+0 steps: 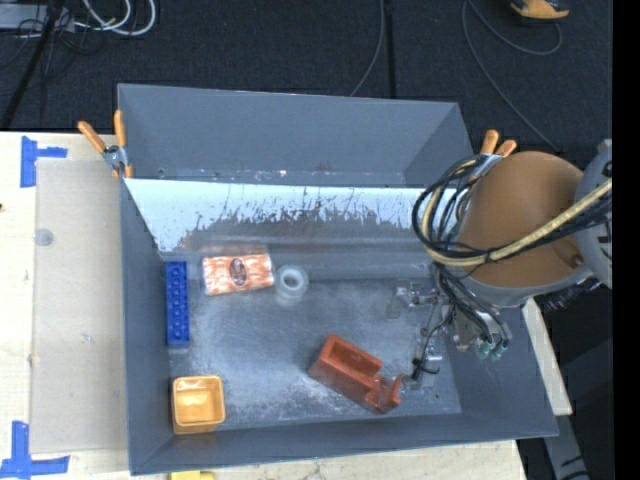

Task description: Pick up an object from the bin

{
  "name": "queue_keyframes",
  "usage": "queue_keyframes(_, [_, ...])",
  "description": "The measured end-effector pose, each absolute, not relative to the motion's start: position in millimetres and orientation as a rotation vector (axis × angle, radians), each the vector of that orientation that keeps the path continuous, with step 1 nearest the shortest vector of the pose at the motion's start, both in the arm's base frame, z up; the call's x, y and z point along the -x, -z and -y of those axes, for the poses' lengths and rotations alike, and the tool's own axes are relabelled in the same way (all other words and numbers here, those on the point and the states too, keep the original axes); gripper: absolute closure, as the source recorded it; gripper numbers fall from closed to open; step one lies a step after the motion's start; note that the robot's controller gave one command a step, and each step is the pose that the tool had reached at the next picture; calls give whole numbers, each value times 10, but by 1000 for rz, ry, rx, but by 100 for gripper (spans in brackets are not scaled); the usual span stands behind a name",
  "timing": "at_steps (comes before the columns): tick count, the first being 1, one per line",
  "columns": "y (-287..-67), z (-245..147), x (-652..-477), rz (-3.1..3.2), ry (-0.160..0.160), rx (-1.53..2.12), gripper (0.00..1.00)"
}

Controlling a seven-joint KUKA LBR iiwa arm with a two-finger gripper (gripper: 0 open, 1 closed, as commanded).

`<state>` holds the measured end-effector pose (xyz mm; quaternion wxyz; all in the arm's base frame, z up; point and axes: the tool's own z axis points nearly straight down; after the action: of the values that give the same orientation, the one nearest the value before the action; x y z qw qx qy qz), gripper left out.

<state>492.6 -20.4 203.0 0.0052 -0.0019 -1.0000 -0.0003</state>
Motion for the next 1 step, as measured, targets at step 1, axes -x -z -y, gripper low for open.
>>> queue_keyframes(1, [-2072, 205, -4941, 3139, 0, 5, 0])
